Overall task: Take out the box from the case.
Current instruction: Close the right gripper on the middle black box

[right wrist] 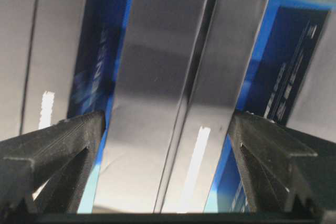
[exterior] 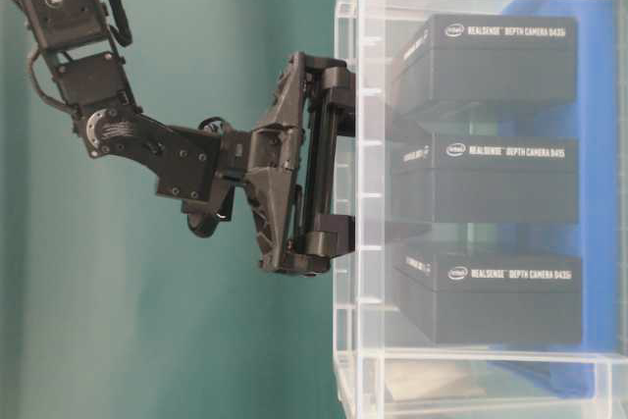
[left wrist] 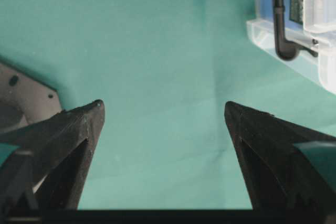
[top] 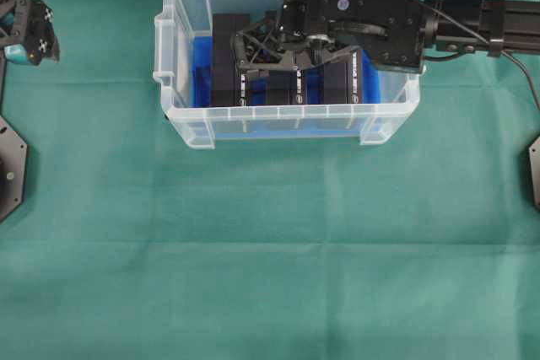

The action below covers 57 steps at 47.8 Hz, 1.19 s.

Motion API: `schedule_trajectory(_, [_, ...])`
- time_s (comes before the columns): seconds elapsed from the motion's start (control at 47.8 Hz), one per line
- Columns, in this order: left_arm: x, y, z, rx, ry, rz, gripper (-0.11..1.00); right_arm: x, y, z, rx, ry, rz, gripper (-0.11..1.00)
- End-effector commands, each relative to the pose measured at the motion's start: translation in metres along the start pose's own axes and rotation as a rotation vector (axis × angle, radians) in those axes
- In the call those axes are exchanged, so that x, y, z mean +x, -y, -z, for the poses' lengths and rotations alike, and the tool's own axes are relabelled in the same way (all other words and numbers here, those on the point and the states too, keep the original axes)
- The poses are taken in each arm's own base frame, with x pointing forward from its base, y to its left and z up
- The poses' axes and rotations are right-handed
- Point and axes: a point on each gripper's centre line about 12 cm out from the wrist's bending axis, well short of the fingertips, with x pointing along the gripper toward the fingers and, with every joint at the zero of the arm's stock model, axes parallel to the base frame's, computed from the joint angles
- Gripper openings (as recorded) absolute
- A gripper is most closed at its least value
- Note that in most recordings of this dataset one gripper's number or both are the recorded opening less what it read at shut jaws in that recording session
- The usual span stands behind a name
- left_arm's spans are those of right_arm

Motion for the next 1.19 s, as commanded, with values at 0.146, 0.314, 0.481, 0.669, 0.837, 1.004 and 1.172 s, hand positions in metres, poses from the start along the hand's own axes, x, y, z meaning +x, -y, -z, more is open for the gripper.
schedule_trajectory(0.146, [-0.0022,0.0006,-0.0017,-0.001,0.01,0.008,0.95,-0.0025,-0.0025,-0.0023,0.002,0.007,-0.015,0.95])
schedule_trajectory(0.314, [-0.0017,0.0002,-0.0014,-0.001,0.008,0.005,0.95,-0.0024,-0.0022,-0.0033,0.003,0.01,-0.014,0.95])
schedule_trajectory(0.481, [-0.0021,0.0001,-0.0016,-0.001,0.011,0.007,0.95,-0.0024,-0.0013,-0.0047,0.02,0.022,-0.007,0.87])
schedule_trajectory(0.669, [-0.0021,0.0002,-0.0014,-0.001,0.01,0.008,0.95,-0.0031,-0.0018,-0.0037,0.053,0.022,-0.007,0.71])
schedule_trajectory(0.837, [-0.0017,0.0002,-0.0014,-0.001,0.008,0.005,0.95,-0.0029,-0.002,-0.0023,0.052,0.023,-0.006,0.71])
schedule_trajectory(1.004, [-0.0008,-0.0002,-0.0011,-0.001,0.007,0.003,0.95,-0.0033,-0.0022,-0.0023,0.056,0.021,-0.006,0.71])
schedule_trajectory(1.172, [-0.0012,-0.0005,-0.0011,-0.001,0.009,0.003,0.95,-0.0121,-0.005,-0.0054,0.061,0.026,-0.009,0.71])
